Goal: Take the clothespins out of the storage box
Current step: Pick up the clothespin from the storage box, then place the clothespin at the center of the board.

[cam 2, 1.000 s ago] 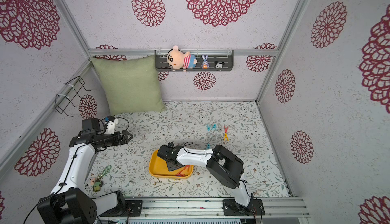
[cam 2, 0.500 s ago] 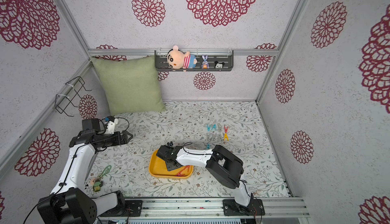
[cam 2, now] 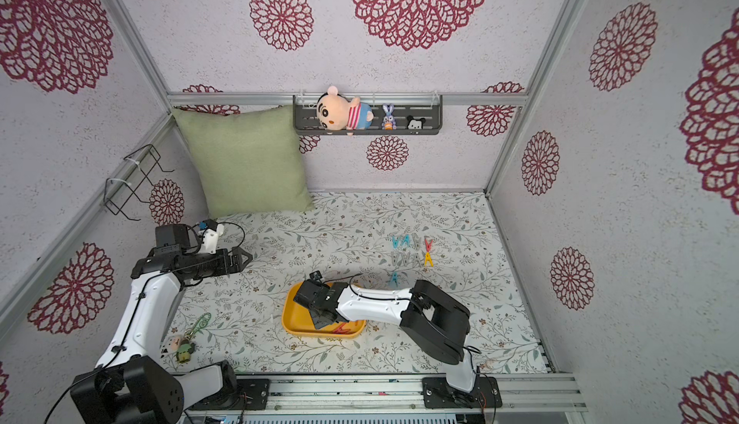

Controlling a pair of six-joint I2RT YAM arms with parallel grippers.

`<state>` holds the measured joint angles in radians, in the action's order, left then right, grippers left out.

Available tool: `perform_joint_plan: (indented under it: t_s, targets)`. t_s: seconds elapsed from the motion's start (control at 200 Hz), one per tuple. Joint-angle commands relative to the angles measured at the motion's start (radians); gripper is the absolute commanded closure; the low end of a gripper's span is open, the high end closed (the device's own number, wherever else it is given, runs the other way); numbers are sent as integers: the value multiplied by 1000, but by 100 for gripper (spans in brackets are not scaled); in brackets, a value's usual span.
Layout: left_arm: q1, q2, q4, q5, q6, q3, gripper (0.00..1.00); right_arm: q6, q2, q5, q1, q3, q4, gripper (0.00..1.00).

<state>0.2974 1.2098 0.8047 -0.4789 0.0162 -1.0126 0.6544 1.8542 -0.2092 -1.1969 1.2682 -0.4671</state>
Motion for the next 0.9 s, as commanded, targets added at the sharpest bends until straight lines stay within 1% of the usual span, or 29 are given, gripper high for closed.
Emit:
perform_joint_plan:
  t_s: [0.0,0.13,0.375,0.47,0.585,0.725,0.8,0.896]
  targets:
    - [9,-18,-17,-12,14,9,3,-41,-111,30,-7,-38,83,100]
    - [10,-19,-17,-12,14,8,3,-71,-173,56,-7,-65,127,100]
    - [10,-17,-18,-13,14,8,3,-117,-226,113,-6,-70,178,100]
    - [10,-17,-17,-16,16,8,3,-111,-252,91,1,-67,181,100]
    - [9,-19,-16,-23,16,8,3,-78,-311,29,27,-70,168,100]
    - [9,-19,-15,-24,17,8,3,-29,-408,-49,97,-77,104,100]
    - [9,-19,-16,-24,17,8,3,6,-454,-54,170,-90,50,100]
    - [10,-21,-15,-26,18,8,3,37,-502,-32,274,-132,-14,100]
